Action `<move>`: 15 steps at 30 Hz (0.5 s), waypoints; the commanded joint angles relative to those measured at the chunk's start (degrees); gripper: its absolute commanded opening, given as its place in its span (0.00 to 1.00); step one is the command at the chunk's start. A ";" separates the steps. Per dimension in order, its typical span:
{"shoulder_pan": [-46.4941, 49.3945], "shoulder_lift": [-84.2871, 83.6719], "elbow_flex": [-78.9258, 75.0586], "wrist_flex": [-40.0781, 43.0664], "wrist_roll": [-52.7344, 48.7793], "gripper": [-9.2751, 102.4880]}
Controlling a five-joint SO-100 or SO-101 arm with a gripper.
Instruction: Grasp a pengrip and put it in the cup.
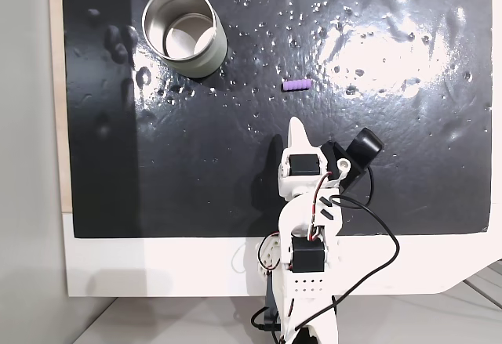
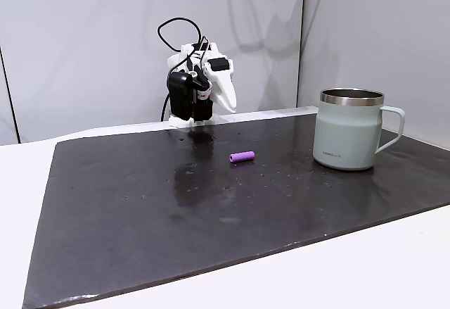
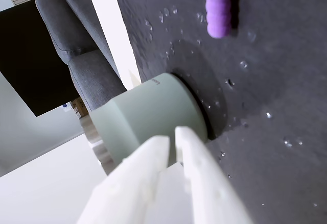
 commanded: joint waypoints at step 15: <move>-0.53 0.62 2.11 -2.72 -1.23 0.08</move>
